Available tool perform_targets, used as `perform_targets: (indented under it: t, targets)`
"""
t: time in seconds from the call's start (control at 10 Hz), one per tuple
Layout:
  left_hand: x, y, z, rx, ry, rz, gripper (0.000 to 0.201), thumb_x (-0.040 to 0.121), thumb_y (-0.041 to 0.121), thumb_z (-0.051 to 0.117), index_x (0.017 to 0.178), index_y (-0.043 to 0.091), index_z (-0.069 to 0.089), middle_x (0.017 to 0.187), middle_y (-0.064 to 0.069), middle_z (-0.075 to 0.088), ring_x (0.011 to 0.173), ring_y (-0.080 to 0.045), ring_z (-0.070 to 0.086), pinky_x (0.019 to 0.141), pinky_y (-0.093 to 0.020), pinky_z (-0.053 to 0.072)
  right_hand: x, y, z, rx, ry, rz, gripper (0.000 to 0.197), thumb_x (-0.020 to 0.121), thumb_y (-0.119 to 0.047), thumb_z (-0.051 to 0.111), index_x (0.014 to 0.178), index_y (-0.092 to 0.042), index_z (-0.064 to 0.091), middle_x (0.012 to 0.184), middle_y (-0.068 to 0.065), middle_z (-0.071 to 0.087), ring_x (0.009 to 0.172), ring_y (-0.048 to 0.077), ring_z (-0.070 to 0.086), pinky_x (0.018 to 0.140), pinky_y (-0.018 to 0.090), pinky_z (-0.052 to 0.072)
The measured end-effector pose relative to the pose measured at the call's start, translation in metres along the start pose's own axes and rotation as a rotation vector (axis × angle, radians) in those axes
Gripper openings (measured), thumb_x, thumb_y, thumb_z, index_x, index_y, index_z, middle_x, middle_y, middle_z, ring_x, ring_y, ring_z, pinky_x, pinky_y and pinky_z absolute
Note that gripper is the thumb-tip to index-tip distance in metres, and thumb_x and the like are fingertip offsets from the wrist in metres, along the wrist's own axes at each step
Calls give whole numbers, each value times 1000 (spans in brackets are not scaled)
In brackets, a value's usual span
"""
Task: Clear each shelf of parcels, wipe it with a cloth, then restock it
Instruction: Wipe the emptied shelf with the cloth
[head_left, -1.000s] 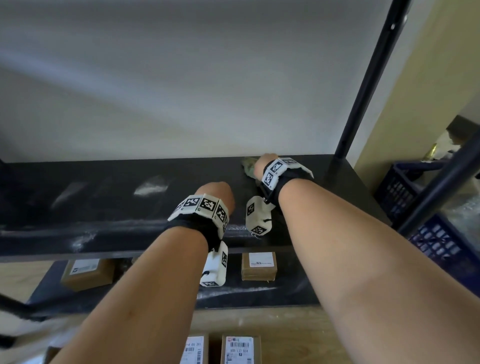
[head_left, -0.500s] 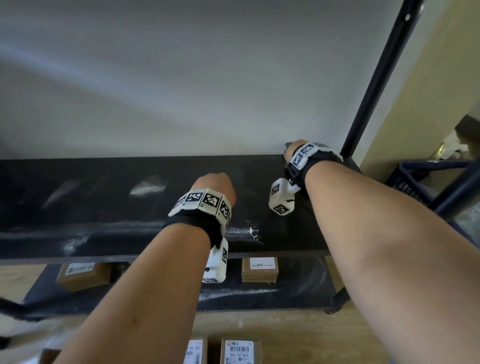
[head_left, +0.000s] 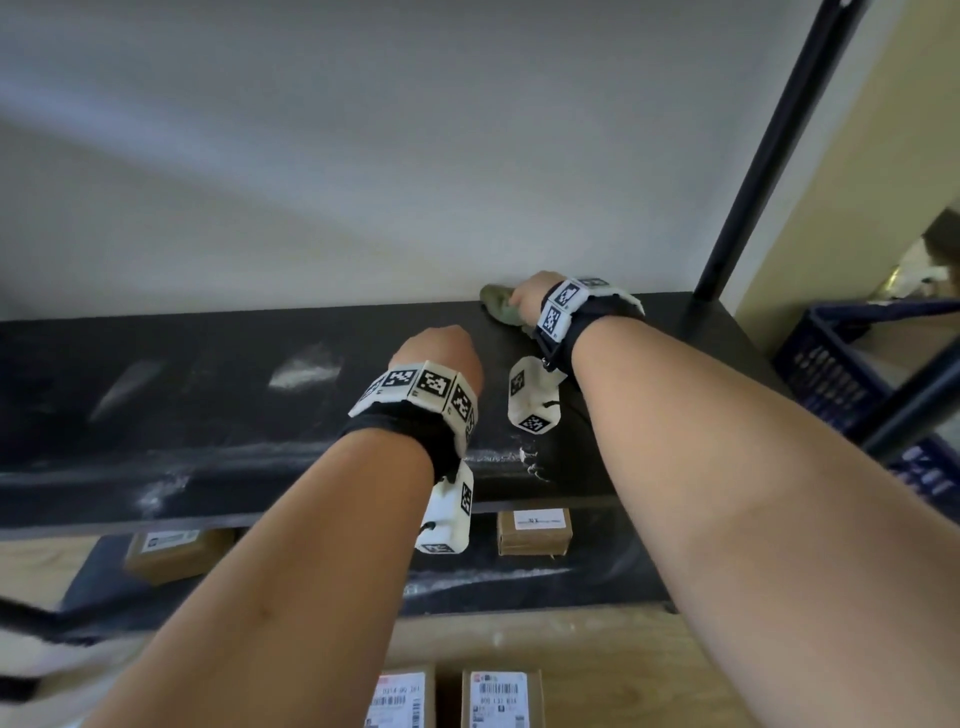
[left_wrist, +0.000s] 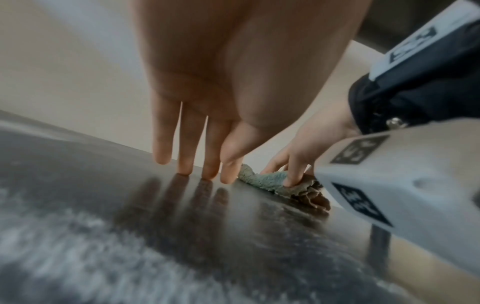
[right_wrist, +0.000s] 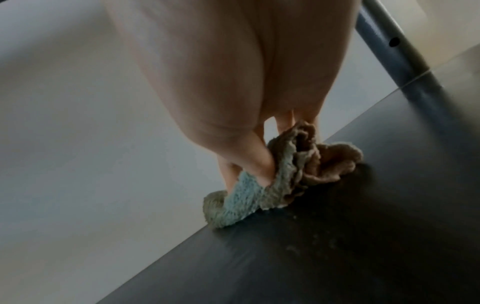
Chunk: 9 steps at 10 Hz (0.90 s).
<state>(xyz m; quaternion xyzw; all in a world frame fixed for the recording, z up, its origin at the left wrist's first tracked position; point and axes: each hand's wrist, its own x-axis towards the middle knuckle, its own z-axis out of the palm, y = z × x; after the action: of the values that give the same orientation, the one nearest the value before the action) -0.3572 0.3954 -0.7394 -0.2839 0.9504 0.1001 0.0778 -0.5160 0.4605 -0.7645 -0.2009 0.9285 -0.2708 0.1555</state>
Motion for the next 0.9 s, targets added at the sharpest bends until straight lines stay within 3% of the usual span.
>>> perform_targets:
  t: [0.1, 0.2, 0.3, 0.4, 0.6, 0.7, 0.8, 0.9]
  targets:
    - [5, -3, 1, -12, -21, 5, 22, 94, 11, 47, 106, 4, 64, 110, -14, 65, 100, -32, 62, 75, -34, 45, -16, -2, 1, 25, -28, 3, 38, 93, -18, 54, 130, -12, 60, 135, 9, 56, 125, 25, 52, 94, 28, 42]
    - [7, -10, 2, 76, -74, 35, 26, 95, 13, 46, 112, 3, 62, 117, -14, 63, 107, -32, 60, 74, -34, 41, -45, -7, 1, 16, -19, 15, 37, 90, -18, 58, 126, -13, 63, 131, 8, 58, 122, 25, 54, 92, 29, 44]
    - [0, -21, 3, 164, -61, 95, 24, 93, 13, 48, 108, 4, 64, 115, -14, 64, 105, -32, 61, 73, -34, 42, -66, -10, 2, 23, -31, 24, 38, 88, -16, 61, 125, -12, 64, 130, 9, 59, 121, 26, 55, 83, 25, 43]
    - [-13, -26, 1, 142, -60, 98, 25, 93, 12, 46, 108, 3, 64, 115, -15, 64, 105, -32, 61, 75, -35, 44, -85, -10, 5, 42, -18, 24, 38, 88, -15, 61, 125, -11, 63, 130, 9, 59, 121, 26, 55, 83, 25, 43]
    - [-48, -37, 7, 127, -62, 86, 26, 92, 13, 48, 114, 6, 60, 122, -14, 60, 112, -33, 56, 92, -40, 45, -125, -8, 17, 26, -7, 85, 36, 85, -19, 64, 121, -13, 66, 126, 9, 62, 117, 26, 58, 85, 27, 46]
    - [-67, -47, 14, 123, -44, 95, 30, 92, 12, 47, 120, 9, 58, 124, -13, 58, 113, -31, 55, 92, -40, 44, -149, -21, 24, -61, -38, 170, 41, 84, -32, 69, 117, -8, 68, 119, 10, 65, 111, 29, 61, 97, 34, 47]
    - [-86, -57, 18, 100, -14, 129, 39, 93, 13, 45, 132, 13, 53, 131, -12, 54, 117, -30, 52, 98, -42, 44, -172, -30, 27, -169, -62, 201, 47, 82, -42, 70, 114, -7, 70, 115, 11, 67, 105, 31, 64, 99, 42, 47]
    - [-98, -63, 18, 86, 17, 145, 44, 93, 13, 43, 136, 15, 49, 135, -12, 51, 120, -30, 50, 101, -43, 42, -185, -26, 25, -220, -66, 187, 41, 82, -41, 61, 112, -15, 72, 112, 6, 68, 102, 30, 65, 93, 40, 51]
